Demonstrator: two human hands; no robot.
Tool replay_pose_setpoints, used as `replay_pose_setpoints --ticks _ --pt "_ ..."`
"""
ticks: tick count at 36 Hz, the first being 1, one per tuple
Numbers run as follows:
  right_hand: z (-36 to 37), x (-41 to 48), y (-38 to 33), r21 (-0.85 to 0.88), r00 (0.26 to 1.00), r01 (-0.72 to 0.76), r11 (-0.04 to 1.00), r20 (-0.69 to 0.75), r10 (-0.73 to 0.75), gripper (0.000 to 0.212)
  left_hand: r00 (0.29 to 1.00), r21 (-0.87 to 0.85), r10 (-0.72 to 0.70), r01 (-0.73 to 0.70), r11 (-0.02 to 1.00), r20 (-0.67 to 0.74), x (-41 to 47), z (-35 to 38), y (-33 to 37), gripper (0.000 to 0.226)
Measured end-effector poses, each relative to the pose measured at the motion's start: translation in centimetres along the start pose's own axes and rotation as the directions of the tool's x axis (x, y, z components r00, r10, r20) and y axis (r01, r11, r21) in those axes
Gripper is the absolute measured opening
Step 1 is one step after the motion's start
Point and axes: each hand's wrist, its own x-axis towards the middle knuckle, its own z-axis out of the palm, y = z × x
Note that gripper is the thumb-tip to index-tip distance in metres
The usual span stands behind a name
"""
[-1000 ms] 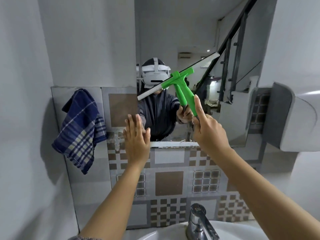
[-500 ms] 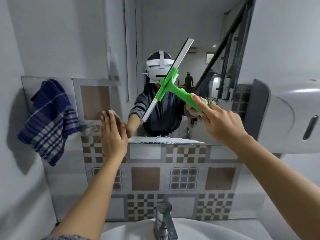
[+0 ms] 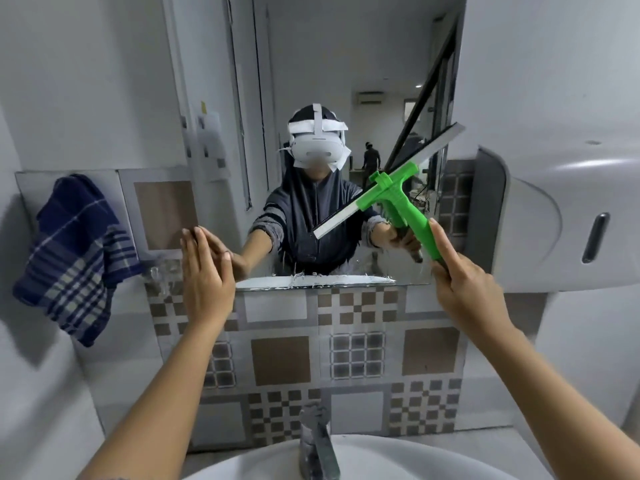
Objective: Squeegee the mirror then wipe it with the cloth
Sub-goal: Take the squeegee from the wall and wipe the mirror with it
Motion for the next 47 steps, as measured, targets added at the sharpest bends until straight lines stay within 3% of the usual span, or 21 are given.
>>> replay_pose_setpoints --ticks 8,14,20,27,37,47 --pt "3.4 -3.5 -5.3 0.296 0.952 -0.300 0.907 0.027 0.306 0.069 0.981 0.017 0.172 -0.174 0.985 0.087 1.5 -1.2 -2.7 0.072" --pt "6.3 -4.6 -10.5 0.535 0.859 -0.448 0.716 0.036 0.511 0.072 0.903 0.072 0.400 -0.415 0.907 0.157 4.2 -2.9 -4.6 0.077" --pt "8.9 -5.4 -15.5 0.609 0.779 -0.519 0.600 0.048 0.625 0.064 0.830 0.111 0.507 -0.541 0.834 0.232 7.0 -4.1 -4.9 0.070" --pt "9.9 -4.9 -21.1 0.692 0.711 -0.551 0.466 0.098 0.696 0.058 0.759 0.141 0.579 -0.635 0.759 0.298 8.5 -5.5 -5.4 0.068" --pt "11.2 -5.7 -26.6 0.677 0.708 -0.582 0.449 0.152 0.689 0.058 0.734 0.113 0.604 -0.660 0.743 0.311 8.9 -6.0 -5.7 0.067" --pt "12.4 -7.1 -27.3 0.686 0.722 -0.570 0.451 0.158 0.673 0.059 0.730 0.071 0.614 -0.659 0.749 0.299 8.9 -5.6 -5.9 0.066"
